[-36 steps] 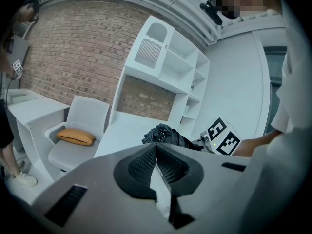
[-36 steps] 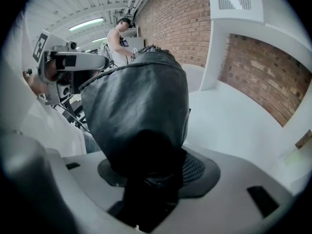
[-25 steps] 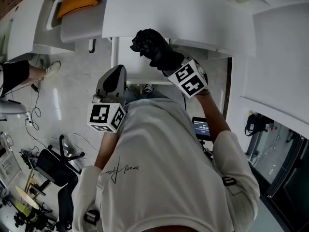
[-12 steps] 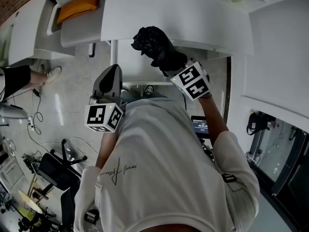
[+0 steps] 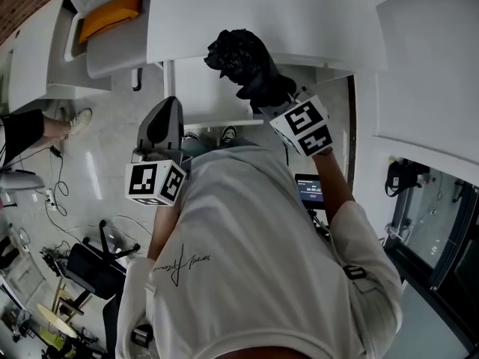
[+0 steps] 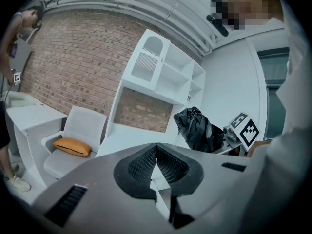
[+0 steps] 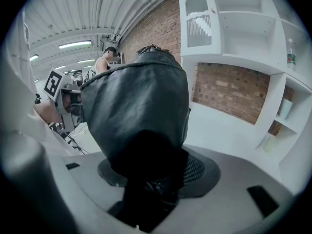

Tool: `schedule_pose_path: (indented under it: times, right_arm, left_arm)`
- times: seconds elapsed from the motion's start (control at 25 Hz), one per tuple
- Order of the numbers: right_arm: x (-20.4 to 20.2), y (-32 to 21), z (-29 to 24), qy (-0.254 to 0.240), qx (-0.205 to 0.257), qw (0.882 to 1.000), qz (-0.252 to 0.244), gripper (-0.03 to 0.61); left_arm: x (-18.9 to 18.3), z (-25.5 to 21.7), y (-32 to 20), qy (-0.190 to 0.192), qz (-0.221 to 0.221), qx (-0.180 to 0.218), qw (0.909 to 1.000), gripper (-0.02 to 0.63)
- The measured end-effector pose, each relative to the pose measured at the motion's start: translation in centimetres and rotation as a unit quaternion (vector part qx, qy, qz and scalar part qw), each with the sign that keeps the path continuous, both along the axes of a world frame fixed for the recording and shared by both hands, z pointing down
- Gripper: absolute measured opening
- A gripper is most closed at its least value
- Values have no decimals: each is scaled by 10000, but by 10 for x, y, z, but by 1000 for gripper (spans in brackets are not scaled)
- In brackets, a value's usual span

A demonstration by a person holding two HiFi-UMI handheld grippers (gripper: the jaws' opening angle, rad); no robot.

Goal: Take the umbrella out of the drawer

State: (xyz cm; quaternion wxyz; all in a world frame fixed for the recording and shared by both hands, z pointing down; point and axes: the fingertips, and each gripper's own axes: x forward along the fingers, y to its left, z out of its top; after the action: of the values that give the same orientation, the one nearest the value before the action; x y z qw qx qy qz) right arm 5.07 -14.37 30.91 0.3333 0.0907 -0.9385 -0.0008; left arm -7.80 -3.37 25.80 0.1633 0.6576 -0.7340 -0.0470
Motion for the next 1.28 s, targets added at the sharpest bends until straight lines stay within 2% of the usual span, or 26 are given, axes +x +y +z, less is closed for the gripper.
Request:
schedule_pose_path:
  times: [0.36,0.84,1.28]
  right_arm:
    - [23,-5,-24,-289,-33,9991,318,239]
    - [48,-6,-44,-773,-261,9950,583,239]
    - [51,-7,-50,-1330,-318,9833,1197,239]
  left_arm:
    - [9,-2,-6,38,131,7,9999,17]
    - [14,-10,-10,47,-29,113,9999,17]
    - [-1,-10,-11,81,48,162,9998,17]
